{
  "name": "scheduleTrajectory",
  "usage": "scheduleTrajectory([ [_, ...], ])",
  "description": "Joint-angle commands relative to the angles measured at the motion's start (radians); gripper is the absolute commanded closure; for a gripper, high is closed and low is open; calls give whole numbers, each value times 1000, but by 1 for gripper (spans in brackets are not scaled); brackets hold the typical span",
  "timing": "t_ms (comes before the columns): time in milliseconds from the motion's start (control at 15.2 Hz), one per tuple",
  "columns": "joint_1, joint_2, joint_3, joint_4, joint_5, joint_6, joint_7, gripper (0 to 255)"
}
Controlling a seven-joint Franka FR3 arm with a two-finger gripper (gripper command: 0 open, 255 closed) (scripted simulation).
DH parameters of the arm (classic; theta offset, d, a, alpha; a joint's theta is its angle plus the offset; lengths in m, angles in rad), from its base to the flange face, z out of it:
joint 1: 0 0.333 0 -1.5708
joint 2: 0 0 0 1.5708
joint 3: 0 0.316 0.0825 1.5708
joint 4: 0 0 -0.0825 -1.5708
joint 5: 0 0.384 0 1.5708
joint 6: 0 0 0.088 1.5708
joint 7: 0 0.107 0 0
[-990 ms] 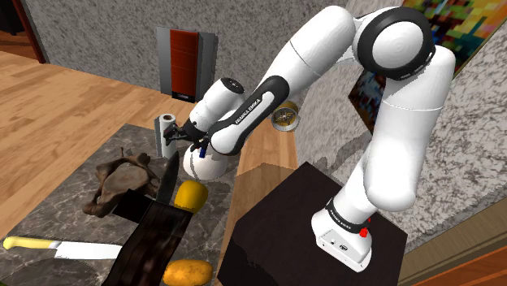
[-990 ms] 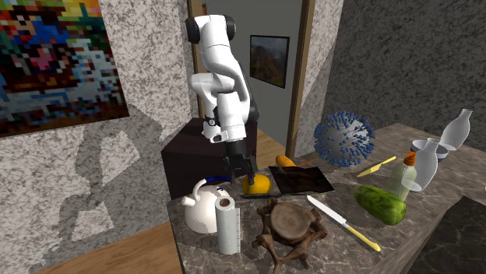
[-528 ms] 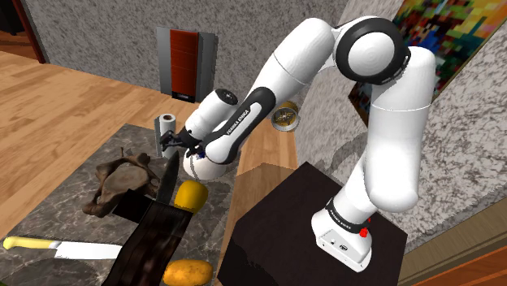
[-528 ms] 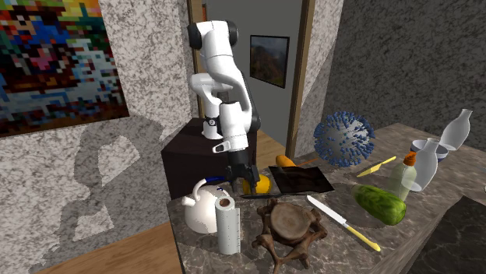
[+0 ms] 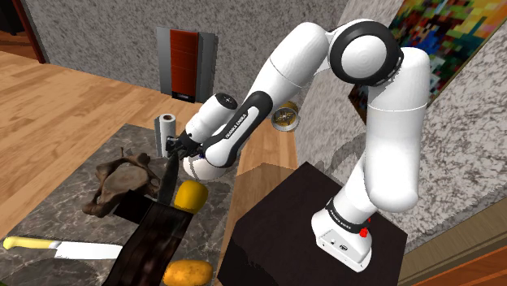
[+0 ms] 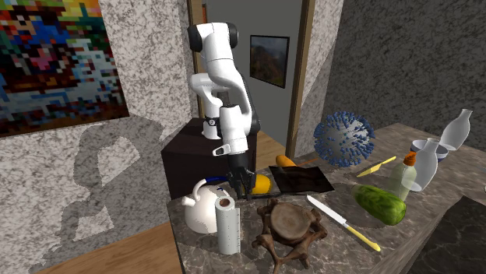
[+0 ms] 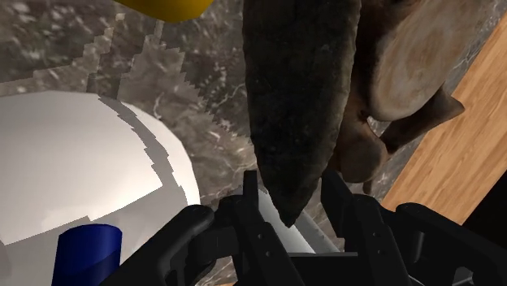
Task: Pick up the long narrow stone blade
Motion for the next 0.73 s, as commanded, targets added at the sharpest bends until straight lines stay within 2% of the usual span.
scheduleTrajectory([
  [0, 0, 0, 0, -1, 0, 0, 0, 255],
  [264, -6, 6, 4, 4, -2, -1, -2, 255],
  [660, -16, -76, 14, -14, 0, -64, 0, 255],
])
